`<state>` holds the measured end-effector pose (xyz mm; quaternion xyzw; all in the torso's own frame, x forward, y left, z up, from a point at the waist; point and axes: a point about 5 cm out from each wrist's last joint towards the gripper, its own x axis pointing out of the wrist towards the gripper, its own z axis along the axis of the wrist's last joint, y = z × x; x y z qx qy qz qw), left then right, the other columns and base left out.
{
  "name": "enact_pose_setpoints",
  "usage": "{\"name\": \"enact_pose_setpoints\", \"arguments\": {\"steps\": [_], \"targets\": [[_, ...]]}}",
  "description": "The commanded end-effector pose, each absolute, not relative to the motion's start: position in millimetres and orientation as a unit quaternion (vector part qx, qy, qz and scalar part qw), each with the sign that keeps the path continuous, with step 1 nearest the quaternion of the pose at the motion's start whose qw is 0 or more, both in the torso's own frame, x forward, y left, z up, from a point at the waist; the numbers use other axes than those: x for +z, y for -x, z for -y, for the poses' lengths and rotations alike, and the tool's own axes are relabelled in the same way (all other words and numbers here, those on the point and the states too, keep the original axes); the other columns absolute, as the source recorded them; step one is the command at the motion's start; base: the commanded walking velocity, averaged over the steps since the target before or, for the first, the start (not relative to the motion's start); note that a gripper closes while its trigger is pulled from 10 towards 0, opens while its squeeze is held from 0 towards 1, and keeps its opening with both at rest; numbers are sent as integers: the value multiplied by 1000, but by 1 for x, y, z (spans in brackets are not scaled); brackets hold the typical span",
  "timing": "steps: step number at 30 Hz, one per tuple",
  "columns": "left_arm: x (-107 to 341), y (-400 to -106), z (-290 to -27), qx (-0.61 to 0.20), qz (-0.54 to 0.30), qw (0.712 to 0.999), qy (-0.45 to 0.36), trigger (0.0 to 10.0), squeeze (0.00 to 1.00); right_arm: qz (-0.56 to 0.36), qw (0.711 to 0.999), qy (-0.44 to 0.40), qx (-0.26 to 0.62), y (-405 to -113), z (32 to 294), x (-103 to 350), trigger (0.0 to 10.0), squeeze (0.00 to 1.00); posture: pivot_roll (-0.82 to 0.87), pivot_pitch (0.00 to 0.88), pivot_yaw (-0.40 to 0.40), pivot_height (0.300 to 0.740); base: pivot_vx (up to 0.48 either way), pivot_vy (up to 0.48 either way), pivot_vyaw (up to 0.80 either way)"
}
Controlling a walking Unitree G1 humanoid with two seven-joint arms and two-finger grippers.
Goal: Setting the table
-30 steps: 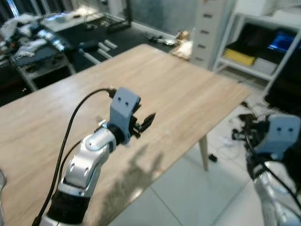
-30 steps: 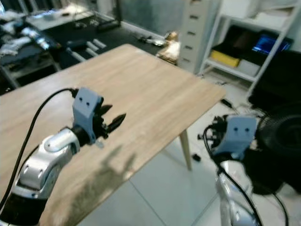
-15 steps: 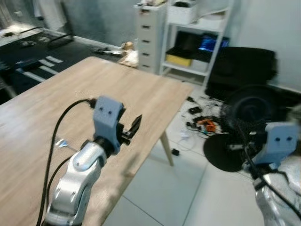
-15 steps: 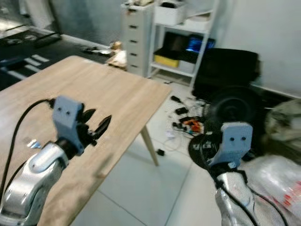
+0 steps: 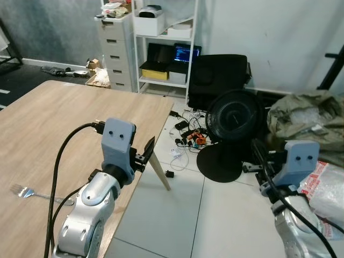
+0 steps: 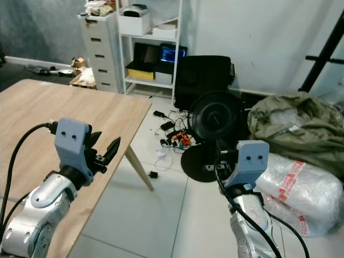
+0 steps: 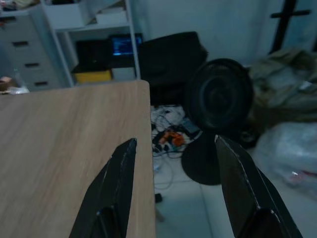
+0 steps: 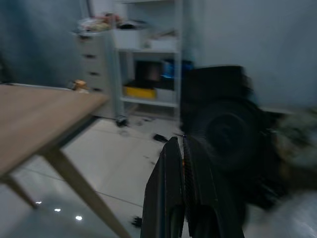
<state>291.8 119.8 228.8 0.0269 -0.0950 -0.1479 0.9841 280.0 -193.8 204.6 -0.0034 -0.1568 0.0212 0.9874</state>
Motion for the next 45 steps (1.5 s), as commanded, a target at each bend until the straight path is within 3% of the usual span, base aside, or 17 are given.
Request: {"name": "enact_pose_setpoints", "arguments": {"steps": [1, 45], "targets": [[228, -292, -117, -152, 89, 984, -32, 10000, 0, 148, 989, 4, 13, -278, 198, 201, 10000, 0, 22, 91, 126, 740, 0, 0, -781], [231, -305, -104, -160, 94, 983, 0, 10000, 0, 144, 989, 16, 10, -279, 204, 205, 10000, 0, -24, 92, 100, 740, 0, 0, -781]]}}
